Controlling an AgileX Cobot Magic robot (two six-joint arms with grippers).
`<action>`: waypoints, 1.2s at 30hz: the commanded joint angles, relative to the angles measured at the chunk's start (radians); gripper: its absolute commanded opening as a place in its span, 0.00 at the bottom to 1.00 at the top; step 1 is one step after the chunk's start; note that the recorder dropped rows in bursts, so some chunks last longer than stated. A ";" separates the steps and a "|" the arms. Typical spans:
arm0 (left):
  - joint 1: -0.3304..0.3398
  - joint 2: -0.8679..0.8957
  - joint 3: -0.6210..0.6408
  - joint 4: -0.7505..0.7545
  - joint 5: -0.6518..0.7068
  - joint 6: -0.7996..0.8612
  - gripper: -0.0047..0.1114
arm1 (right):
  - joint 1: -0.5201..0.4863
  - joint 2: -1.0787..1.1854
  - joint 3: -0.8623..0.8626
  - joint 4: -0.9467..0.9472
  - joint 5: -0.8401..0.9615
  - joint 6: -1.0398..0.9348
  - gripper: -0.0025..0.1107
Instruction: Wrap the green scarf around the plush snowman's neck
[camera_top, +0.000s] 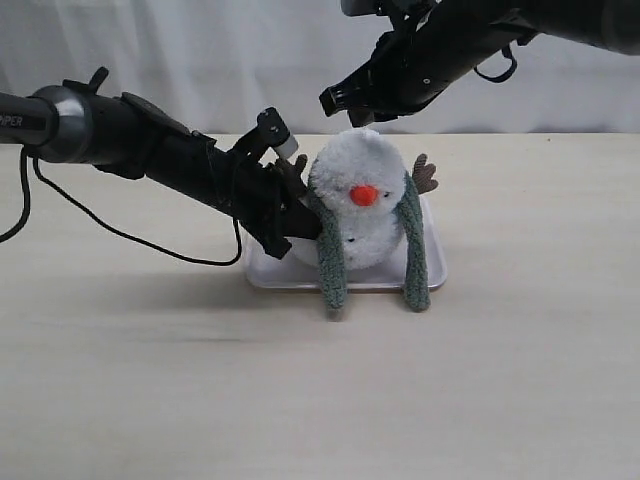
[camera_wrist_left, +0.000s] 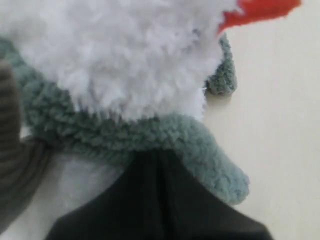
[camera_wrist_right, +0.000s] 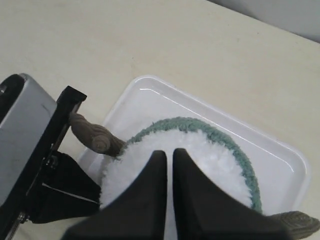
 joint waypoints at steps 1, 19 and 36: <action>0.010 0.001 0.003 -0.014 0.011 0.005 0.04 | 0.003 -0.018 0.004 0.001 0.024 0.001 0.06; 0.206 0.001 0.003 -0.158 0.384 -0.012 0.04 | -0.029 -0.160 0.401 -0.055 -0.226 0.090 0.15; 0.205 0.002 0.003 -0.158 0.384 -0.007 0.04 | -0.069 -0.064 0.585 -0.056 -0.472 0.079 0.54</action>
